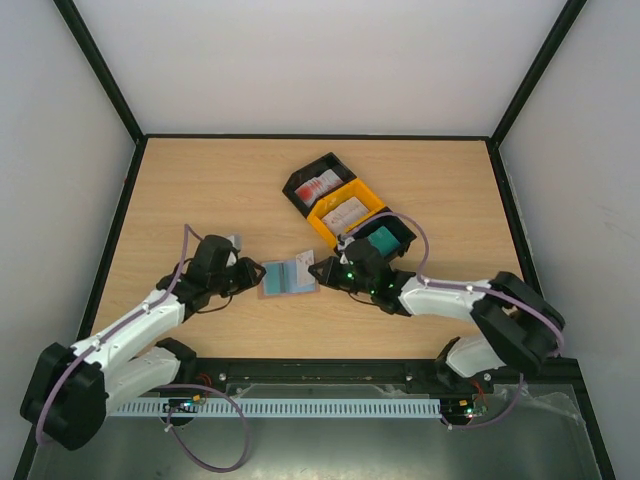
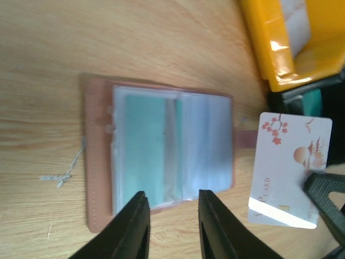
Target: Put the credit cards into the card holder
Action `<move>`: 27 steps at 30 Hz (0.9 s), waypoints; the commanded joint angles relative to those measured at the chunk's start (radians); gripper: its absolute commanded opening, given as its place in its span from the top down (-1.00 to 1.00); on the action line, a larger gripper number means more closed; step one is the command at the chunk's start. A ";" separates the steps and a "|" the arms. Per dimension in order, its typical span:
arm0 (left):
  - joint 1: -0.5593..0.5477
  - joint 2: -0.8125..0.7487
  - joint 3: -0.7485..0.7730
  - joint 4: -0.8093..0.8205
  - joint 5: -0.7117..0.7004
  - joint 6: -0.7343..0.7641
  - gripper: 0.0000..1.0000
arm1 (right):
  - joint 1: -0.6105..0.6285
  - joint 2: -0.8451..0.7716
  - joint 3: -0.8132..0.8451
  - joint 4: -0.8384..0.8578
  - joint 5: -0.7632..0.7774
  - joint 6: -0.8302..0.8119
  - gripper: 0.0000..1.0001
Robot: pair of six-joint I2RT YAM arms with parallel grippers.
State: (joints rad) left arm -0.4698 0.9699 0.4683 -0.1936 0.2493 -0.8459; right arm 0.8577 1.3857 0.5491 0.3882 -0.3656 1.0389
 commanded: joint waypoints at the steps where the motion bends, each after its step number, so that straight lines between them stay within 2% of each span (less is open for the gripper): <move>1: 0.005 0.051 -0.050 0.118 -0.034 0.001 0.51 | 0.008 0.102 0.016 0.084 0.090 -0.108 0.96; 5: 0.005 0.087 -0.061 0.150 -0.089 0.013 0.51 | 0.008 0.179 0.020 0.155 0.087 -0.139 0.96; 7: 0.005 0.103 -0.065 0.149 -0.106 0.017 0.44 | 0.008 0.214 0.022 0.189 0.066 -0.144 0.96; 8: 0.005 0.110 -0.069 0.148 -0.116 0.018 0.36 | 0.009 0.229 0.023 0.209 0.048 -0.141 0.96; 10: 0.005 0.114 -0.084 0.146 -0.144 0.009 0.08 | 0.009 0.257 0.025 0.247 0.029 -0.136 0.96; 12: 0.005 0.121 -0.096 0.151 -0.157 0.010 0.01 | 0.008 0.282 0.030 0.277 0.008 -0.126 0.96; 18: 0.008 0.188 -0.097 0.173 -0.150 0.040 0.03 | 0.008 0.320 0.027 0.368 -0.030 -0.067 0.96; 27: 0.009 0.231 -0.088 0.184 -0.124 0.054 0.10 | 0.009 0.402 0.061 0.381 -0.050 -0.032 0.96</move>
State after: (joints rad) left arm -0.4660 1.1904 0.3782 -0.0174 0.1196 -0.8112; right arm 0.8589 1.7523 0.5838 0.7261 -0.4137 0.9897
